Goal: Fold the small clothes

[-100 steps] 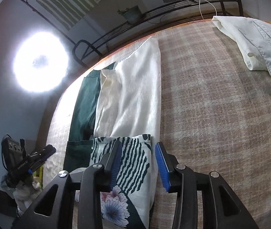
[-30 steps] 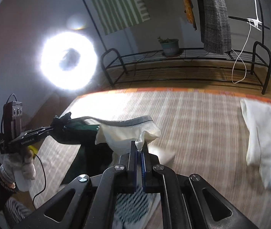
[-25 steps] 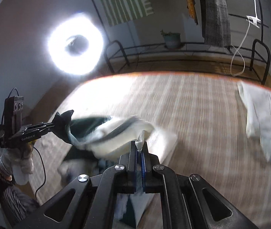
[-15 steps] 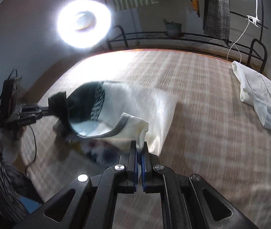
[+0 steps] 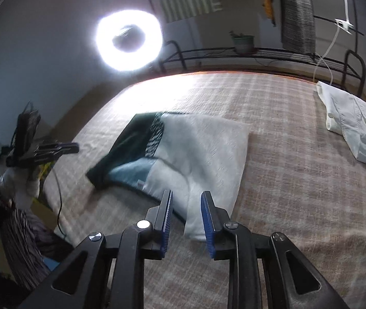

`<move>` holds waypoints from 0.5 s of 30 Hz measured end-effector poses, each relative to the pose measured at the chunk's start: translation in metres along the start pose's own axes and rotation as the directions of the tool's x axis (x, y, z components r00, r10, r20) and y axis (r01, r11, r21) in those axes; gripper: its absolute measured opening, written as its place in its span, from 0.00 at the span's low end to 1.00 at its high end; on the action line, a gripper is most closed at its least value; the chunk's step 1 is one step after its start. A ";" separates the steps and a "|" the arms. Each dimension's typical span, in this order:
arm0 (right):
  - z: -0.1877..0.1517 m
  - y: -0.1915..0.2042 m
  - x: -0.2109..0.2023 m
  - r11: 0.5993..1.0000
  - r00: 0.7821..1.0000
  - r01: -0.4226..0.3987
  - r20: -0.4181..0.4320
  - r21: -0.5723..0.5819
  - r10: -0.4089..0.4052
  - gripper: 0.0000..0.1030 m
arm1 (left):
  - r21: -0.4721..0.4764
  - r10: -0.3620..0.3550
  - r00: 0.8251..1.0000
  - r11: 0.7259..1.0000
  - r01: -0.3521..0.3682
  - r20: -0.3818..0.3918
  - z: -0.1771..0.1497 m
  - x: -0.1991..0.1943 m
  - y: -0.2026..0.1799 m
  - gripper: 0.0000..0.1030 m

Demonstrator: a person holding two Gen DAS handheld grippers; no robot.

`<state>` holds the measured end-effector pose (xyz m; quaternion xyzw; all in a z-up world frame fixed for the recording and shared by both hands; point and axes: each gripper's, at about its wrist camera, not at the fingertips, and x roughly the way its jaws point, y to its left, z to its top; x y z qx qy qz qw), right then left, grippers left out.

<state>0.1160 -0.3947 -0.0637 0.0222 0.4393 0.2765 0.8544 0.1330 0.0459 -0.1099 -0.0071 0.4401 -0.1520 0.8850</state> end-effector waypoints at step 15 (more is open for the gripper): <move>0.090 0.028 0.109 1.000 1.000 0.005 -0.008 0.003 -0.005 0.21 | -0.157 -0.068 0.998 0.985 0.066 -0.005 0.091 0.110 -0.046 0.07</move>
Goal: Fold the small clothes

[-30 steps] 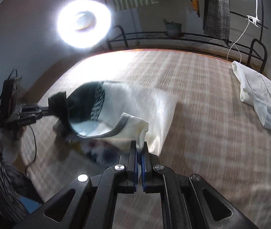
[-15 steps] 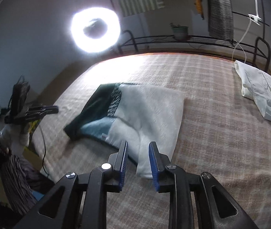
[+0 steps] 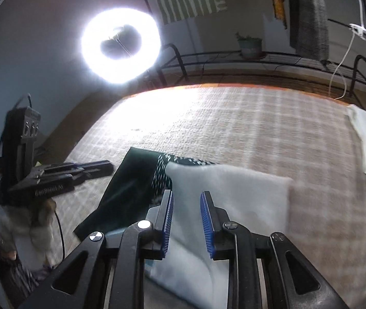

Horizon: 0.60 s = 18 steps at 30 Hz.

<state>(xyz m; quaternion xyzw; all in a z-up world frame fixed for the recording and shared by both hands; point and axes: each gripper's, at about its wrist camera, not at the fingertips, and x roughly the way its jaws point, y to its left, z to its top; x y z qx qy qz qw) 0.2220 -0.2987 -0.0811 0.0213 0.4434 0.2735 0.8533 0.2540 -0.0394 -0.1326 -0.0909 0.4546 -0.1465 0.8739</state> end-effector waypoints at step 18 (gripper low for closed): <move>0.016 -0.022 0.097 0.993 0.984 0.113 -0.135 -0.038 -0.117 0.17 | 0.150 0.188 0.982 0.971 -0.186 -0.005 0.002 0.060 0.015 0.12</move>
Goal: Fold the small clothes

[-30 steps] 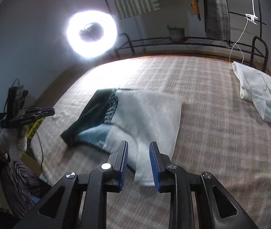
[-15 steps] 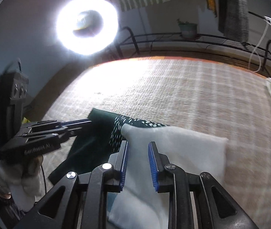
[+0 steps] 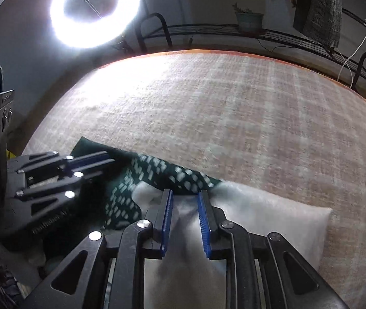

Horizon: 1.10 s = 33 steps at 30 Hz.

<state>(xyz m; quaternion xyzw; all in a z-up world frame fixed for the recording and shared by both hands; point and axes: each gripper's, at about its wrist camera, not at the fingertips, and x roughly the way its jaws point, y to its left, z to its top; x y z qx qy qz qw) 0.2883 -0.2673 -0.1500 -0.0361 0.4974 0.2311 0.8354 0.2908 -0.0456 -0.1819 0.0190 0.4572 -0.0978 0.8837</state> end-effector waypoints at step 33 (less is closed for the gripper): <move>-0.114 -0.127 -0.071 0.815 0.934 -0.345 0.083 0.466 0.347 0.48 | -0.568 -0.431 0.902 0.745 0.350 -0.009 -0.081 -0.054 0.086 0.51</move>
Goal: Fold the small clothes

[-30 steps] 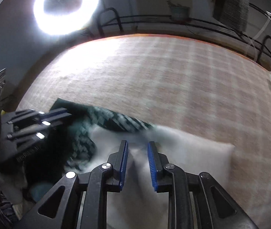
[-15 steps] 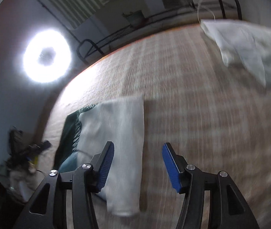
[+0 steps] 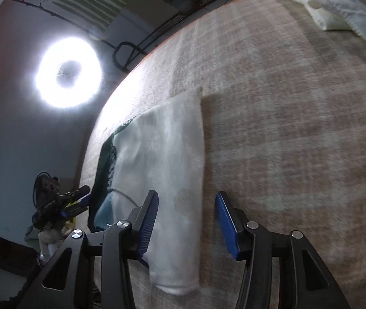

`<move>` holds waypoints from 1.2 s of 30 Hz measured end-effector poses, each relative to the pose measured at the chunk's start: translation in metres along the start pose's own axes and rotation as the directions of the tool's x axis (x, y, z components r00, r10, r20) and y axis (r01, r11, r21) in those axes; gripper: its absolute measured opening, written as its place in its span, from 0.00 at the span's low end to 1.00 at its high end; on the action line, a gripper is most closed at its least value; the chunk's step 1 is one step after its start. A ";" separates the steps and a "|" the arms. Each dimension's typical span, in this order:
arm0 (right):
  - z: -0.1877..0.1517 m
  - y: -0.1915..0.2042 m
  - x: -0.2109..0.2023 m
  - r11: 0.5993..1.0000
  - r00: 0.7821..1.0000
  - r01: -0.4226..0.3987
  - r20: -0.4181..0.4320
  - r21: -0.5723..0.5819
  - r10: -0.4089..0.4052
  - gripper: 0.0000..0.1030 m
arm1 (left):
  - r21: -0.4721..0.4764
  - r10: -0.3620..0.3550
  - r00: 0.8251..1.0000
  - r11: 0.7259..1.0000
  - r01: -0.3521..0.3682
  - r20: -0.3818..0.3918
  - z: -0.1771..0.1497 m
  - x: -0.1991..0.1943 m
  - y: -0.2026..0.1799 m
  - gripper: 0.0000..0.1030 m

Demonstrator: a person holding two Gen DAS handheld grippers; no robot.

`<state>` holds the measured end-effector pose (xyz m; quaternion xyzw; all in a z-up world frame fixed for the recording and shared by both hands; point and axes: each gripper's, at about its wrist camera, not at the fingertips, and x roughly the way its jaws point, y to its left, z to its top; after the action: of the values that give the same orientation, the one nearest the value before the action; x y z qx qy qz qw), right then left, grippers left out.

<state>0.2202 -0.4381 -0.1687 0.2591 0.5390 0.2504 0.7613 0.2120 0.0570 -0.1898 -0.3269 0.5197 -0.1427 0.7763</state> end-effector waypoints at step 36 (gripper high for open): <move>0.028 0.069 -0.079 0.963 0.972 0.192 0.171 -0.191 -0.159 0.01 | 0.393 -0.016 0.994 0.919 -0.029 0.110 0.010 0.037 -0.194 0.02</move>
<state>0.2164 -0.4429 -0.0601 0.1486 0.4705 0.2154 0.8427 0.2598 -0.1043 -0.0868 -0.1698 0.4376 -0.2233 0.8543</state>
